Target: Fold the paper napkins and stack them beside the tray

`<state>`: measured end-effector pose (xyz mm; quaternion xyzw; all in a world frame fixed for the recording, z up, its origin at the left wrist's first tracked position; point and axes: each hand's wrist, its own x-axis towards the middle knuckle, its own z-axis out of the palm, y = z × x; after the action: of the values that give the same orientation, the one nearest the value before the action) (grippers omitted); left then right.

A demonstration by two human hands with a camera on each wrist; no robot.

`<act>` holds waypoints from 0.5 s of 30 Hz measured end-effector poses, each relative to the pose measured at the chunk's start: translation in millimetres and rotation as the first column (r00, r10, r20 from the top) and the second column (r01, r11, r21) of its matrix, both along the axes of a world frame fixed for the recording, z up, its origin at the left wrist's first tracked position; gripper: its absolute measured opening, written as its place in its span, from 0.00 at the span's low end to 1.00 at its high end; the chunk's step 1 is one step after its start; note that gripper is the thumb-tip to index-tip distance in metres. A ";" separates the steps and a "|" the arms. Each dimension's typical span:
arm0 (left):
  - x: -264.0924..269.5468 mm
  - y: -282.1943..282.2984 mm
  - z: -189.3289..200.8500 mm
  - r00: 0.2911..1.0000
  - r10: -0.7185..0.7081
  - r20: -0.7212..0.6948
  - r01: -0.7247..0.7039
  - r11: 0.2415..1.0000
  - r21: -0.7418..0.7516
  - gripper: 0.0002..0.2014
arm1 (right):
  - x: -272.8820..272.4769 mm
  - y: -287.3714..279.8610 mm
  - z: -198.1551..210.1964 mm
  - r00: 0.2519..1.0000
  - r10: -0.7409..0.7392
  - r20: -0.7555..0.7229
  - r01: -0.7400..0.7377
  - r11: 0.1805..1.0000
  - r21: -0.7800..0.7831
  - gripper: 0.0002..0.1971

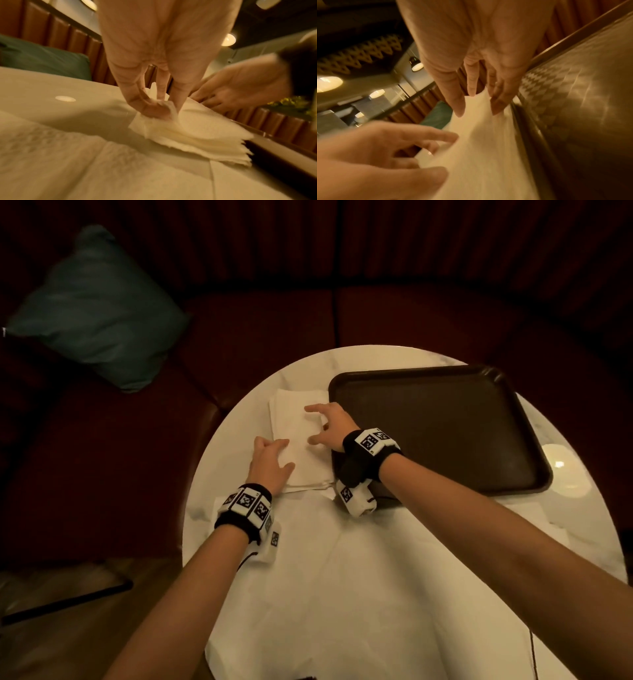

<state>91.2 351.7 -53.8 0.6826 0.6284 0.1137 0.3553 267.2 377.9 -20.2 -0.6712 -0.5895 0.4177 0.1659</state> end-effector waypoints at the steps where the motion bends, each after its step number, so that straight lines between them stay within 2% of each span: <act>1: 1.0 -1.5 0.8 0.999 0.003 -0.040 -0.003 1.000 0.010 0.26 | 6.1 -9.7 8.6 1.000 -0.017 -0.022 0.018 1.000 0.026 0.33; 6: 8.6 -23.8 15.1 0.972 -0.016 -0.234 0.045 0.992 0.120 0.26 | 63.1 -91.7 47.5 0.989 -0.127 -0.070 0.137 0.979 0.152 0.25; 9: 12.4 -58.7 31.7 0.971 -0.047 -0.235 0.097 0.974 0.207 0.20 | 94.4 -157.5 59.6 0.984 -0.144 -0.101 0.155 0.981 0.120 0.19; 11: 8.7 -92.9 35.9 0.974 -0.116 -0.193 0.149 0.974 0.169 0.15 | 105.8 -200.5 58.0 0.987 -0.122 -0.104 0.131 0.988 0.084 0.14; 15: -7.7 -171.7 37.7 0.934 -0.285 -0.217 0.283 0.958 -0.041 0.11 | 100.7 -271.2 32.2 1.000 -0.021 0.005 0.021 0.998 -0.062 0.08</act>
<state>83.5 180.0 -16.1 0.7730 0.5590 -0.0181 0.2994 367.9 106.7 12.1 -0.6830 -0.5696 0.4325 0.1482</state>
